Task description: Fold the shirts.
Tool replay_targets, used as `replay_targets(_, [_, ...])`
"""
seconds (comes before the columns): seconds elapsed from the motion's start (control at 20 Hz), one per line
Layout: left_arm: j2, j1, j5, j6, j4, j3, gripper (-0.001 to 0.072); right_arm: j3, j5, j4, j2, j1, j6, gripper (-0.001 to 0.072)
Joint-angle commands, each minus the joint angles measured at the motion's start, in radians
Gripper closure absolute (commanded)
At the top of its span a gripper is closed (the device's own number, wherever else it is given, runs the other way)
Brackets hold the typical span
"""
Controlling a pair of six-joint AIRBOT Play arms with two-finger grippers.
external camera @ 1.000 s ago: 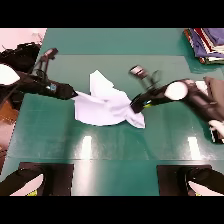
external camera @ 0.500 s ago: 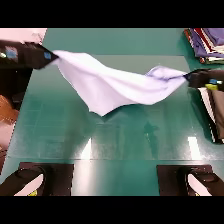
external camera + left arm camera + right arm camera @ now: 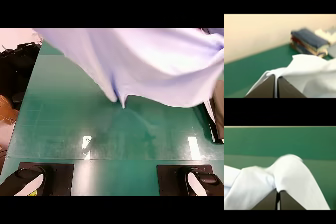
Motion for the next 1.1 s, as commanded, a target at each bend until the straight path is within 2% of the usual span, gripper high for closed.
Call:
replay_targets(0.0, [0.000, 0.001, 0.097, -0.005, 0.010, 0.105, 0.0682, 0.114, 0.062, -0.010, 0.008, -0.005, 0.026, 0.0696])
replay_targets(0.1, [-0.009, 0.001, 0.144, -0.005, 0.047, 0.087, 0.0683, 0.139, 0.126, -0.010, -0.022, -0.005, 0.075, 0.0696])
replay_targets(0.25, [-0.034, 0.001, 0.205, -0.013, 0.184, -0.039, 0.0682, 0.138, 0.259, -0.008, -0.118, -0.005, 0.150, 0.0696])
replay_targets(0.4, [-0.174, 0.001, 0.139, -0.042, 0.261, -0.106, 0.0682, 0.137, 0.346, -0.010, -0.268, 0.013, 0.187, 0.0696])
replay_targets(0.5, [-0.328, 0.001, 0.089, -0.043, 0.260, -0.106, 0.0682, 0.135, 0.323, -0.010, -0.385, 0.055, 0.188, 0.0696])
replay_targets(0.65, [-0.570, 0.001, 0.080, -0.069, 0.264, -0.106, 0.0681, 0.135, 0.251, -0.010, -0.580, 0.133, 0.189, 0.0696])
replay_targets(0.8, [-0.749, 0.001, 0.068, -0.089, 0.264, -0.106, 0.0680, 0.136, 0.088, -0.003, -0.764, 0.190, 0.189, 0.0695])
replay_targets(0.9, [-0.804, 0.001, 0.064, -0.092, 0.264, -0.106, 0.0678, 0.136, -0.012, 0.002, -0.845, 0.211, 0.189, 0.0695])
replay_targets(0.95, [-0.812, 0.001, 0.070, -0.092, 0.269, -0.106, 0.0546, 0.136, -0.043, 0.003, -0.872, 0.214, 0.189, 0.0695])
replay_targets(1.0, [-0.812, 0.001, 0.073, -0.092, 0.272, -0.105, 0.0256, 0.136, -0.057, 0.027, -0.894, 0.213, 0.187, 0.0690])
replay_targets(1.05, [-0.811, 0.008, 0.059, -0.092, 0.274, -0.097, 0.0130, 0.137, -0.068, 0.056, -0.908, 0.208, 0.185, 0.0568])
